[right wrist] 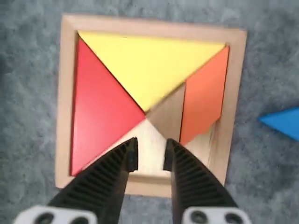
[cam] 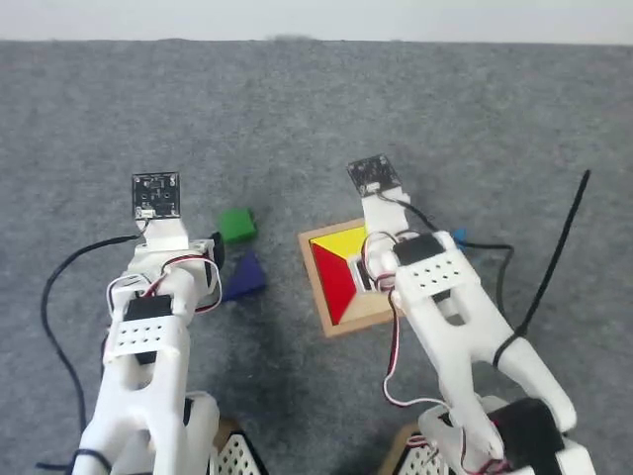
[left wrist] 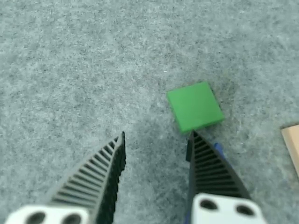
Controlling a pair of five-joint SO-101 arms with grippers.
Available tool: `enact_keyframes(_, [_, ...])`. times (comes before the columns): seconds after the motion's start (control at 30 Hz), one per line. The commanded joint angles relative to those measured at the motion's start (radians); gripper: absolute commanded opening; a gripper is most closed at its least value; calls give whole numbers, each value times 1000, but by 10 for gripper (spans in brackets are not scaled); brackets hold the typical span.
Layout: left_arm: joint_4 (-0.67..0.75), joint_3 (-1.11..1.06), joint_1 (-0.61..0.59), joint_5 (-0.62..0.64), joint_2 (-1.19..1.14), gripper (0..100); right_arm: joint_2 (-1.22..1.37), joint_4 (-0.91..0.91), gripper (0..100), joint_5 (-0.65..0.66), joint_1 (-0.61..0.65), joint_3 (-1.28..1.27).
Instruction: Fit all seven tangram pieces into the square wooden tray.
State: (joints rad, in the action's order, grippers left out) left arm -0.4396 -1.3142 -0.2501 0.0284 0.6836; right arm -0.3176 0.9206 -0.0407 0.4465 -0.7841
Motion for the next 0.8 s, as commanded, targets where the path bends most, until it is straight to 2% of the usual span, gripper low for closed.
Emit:
enact_keyframes(0.0, [23,7,8,-11,25,206,35,-47,85,21,-16,17])
enact_keyframes(0.2, [23,7,6,-11,25,206,214,-44,84,21,-73,135])
enact_keyframes(0.4, [23,7,6,-11,25,206,259,-45,84,40,-105,195])
enact_keyframes(0.57, [23,7,6,-11,25,206,200,-41,85,38,-99,187])
enact_keyframes(0.77, [23,7,6,-9,25,206,-47,-4,86,40,-108,69])
